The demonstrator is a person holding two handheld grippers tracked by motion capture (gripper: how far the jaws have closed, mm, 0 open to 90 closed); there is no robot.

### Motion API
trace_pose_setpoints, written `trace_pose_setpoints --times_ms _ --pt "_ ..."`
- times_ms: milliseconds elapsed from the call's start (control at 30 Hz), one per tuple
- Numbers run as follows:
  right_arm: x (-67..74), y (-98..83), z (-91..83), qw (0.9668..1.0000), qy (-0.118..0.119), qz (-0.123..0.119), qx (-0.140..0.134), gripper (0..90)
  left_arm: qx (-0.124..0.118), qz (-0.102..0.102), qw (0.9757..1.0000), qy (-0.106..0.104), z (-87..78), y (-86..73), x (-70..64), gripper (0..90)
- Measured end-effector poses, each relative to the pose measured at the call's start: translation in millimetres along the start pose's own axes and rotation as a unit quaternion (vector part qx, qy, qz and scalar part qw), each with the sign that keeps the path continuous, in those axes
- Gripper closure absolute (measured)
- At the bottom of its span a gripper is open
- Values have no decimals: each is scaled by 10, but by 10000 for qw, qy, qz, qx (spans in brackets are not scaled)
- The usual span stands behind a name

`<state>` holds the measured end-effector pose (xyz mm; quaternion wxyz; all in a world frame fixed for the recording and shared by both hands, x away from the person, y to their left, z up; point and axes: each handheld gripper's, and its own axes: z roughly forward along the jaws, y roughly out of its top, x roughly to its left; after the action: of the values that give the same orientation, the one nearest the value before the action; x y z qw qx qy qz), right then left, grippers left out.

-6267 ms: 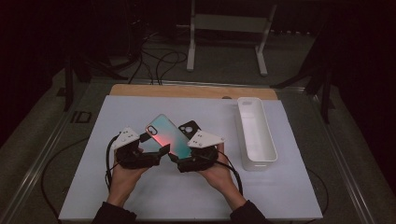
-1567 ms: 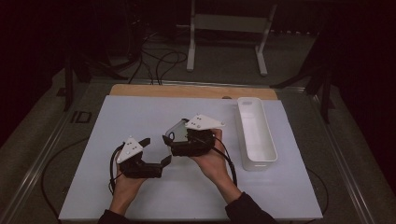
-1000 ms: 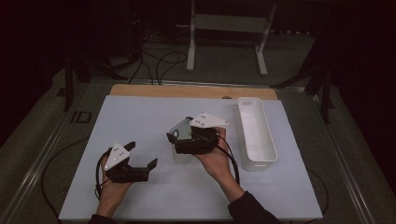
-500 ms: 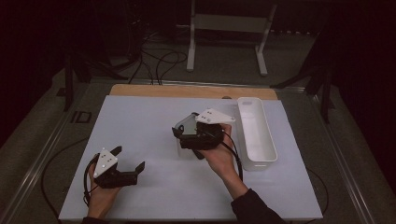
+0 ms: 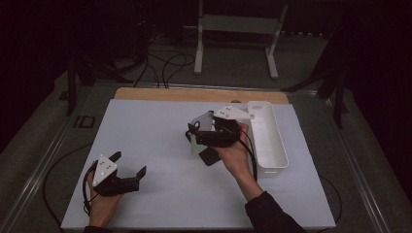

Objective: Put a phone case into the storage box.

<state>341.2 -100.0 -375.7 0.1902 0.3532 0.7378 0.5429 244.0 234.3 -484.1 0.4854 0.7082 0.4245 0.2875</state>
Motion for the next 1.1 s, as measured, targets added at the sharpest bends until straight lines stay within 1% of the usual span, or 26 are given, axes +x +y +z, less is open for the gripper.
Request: trace_pose_setpoints --times_ms 133,233,267,433,633,733,767,967,1100 --pt "-75 35 5 10000 -44 76 -11 166 36 9 10000 -4 11 -8 -2 0" --pt "-111 51 4 9999 -91 51 -29 166 40 13 10000 -8 13 -11 -6 0" --pt "-145 79 0 9999 -128 96 -43 166 35 8 10000 -9 12 -11 -6 0" --pt "-188 135 11 9996 -263 36 -61 166 49 45 10000 -12 18 -10 -23 0" --pt "-241 197 39 9991 -405 61 -106 166 54 45 10000 -32 21 -12 -28 0" --pt "-266 222 43 9988 -474 14 -108 166 40 31 10000 -28 17 -11 -26 0" --pt "-280 227 45 9987 -495 -37 -115 166 28 7 10000 -30 17 -11 -26 0" --pt "-352 272 46 9977 -664 15 -142 166 28 0 10000 -37 16 -11 -25 0" --pt "-401 319 37 9970 -757 -7 -150 166 25 -2 10000 -34 14 -11 -25 0"
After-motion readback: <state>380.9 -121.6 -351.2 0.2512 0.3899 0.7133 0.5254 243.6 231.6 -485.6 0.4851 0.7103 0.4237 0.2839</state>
